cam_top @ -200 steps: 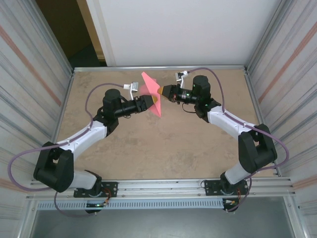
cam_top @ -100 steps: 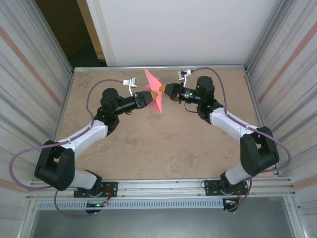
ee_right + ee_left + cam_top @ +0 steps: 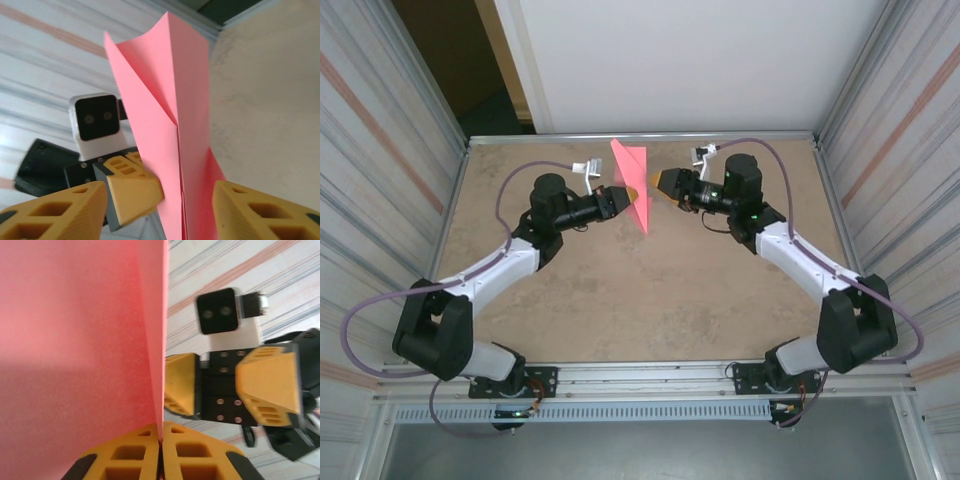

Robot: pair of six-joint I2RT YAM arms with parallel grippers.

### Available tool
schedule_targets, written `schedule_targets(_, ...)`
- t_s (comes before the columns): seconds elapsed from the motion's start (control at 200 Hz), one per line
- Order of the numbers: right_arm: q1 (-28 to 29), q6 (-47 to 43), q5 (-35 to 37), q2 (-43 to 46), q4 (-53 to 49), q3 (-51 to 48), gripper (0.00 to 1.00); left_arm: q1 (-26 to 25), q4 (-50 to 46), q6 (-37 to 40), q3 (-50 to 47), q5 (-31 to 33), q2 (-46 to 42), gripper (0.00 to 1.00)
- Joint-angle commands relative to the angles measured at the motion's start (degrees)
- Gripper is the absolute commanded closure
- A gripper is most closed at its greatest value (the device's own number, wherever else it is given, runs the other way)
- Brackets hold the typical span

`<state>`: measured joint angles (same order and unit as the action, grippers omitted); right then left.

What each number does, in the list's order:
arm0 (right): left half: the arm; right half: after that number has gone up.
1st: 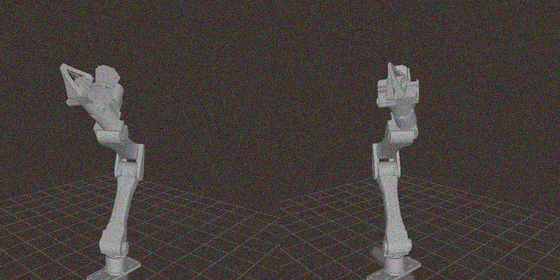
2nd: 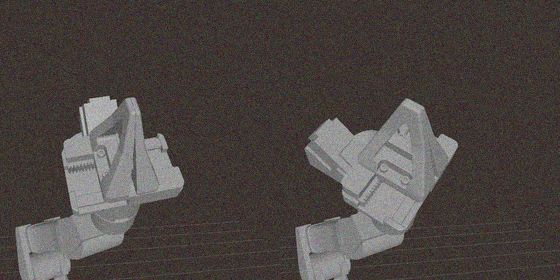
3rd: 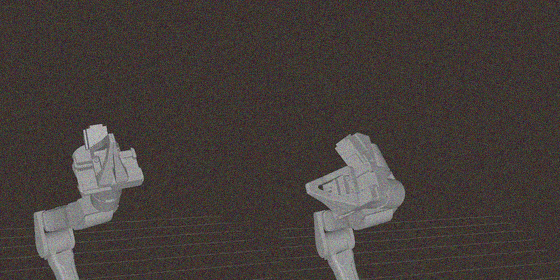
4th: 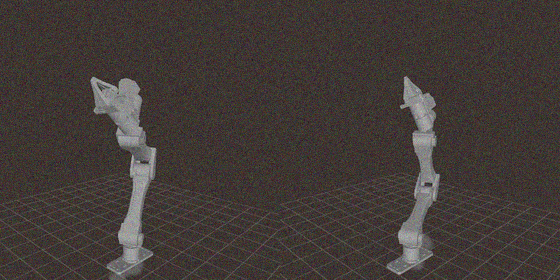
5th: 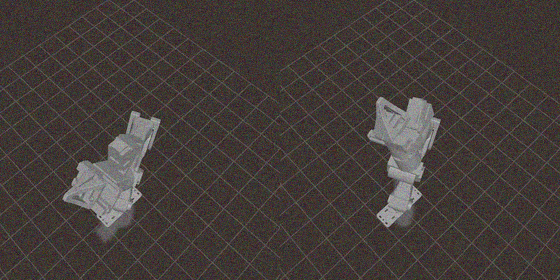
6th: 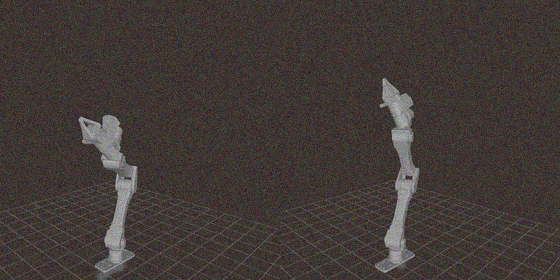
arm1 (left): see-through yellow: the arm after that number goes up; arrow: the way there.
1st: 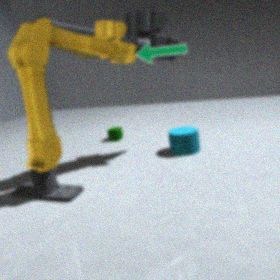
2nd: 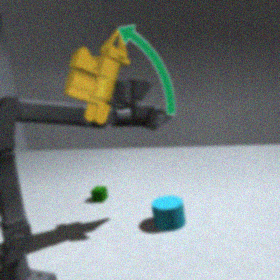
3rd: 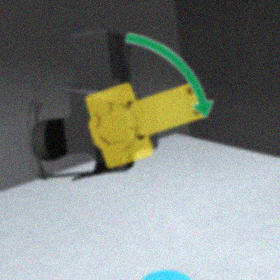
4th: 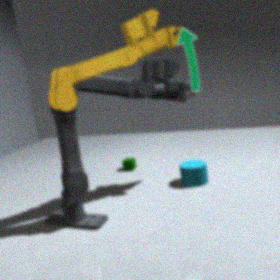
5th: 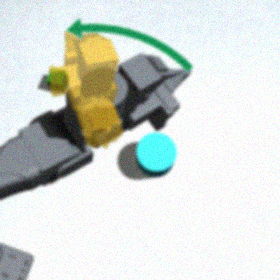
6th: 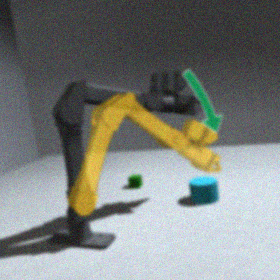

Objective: Fold a paper plane with a square sheet of paper (pick it up from the middle)
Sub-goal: Turn over the paper at the center of the table.

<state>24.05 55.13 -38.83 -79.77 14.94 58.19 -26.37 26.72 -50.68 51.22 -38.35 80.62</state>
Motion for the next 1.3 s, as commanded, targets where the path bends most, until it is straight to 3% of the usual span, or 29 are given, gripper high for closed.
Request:
schedule_targets(0.0, -0.37, -11.5, 8.89, 4.23, -15.86, 0.1, 0.38, -0.31, -14.84, 9.63, 3.45, 4.45, -1.38, 0.91)
schedule_targets(0.115, -0.86, -16.22, 16.07, 6.23, -24.15, 0.1, 0.38, -0.51, -30.02, 18.72, 6.31, 10.65, -1.87, 0.91)
schedule_targets(0.301, -1.56, -20.38, 24.63, 9.6, -31.01, -0.34, 0.4, -2.64, -52.76, 30.92, 14.69, 30.79, 0.64, 0.92)
schedule_targets(0.656, -2.68, -22.87, 31.09, 13.75, -34.79, -1.33, 0.42, -10.01, -77.49, 38.19, 31.11, 71.4, 17.84, 0.93)
schedule_targets(1.107, -3.57, -22.15, 32.14, 15.42, -35.46, -3.61, 0.43, -16.16, -87.49, 38.77, 47.82, 91.52, 44.0, 0.91)
schedule_targets(1.293, -4.3, -21.99, 31.77, 15.58, -35.59, -3.88, 0.43, -18.08, -91.32, 37.77, 54.26, 93.04, 52.54, 0.9)
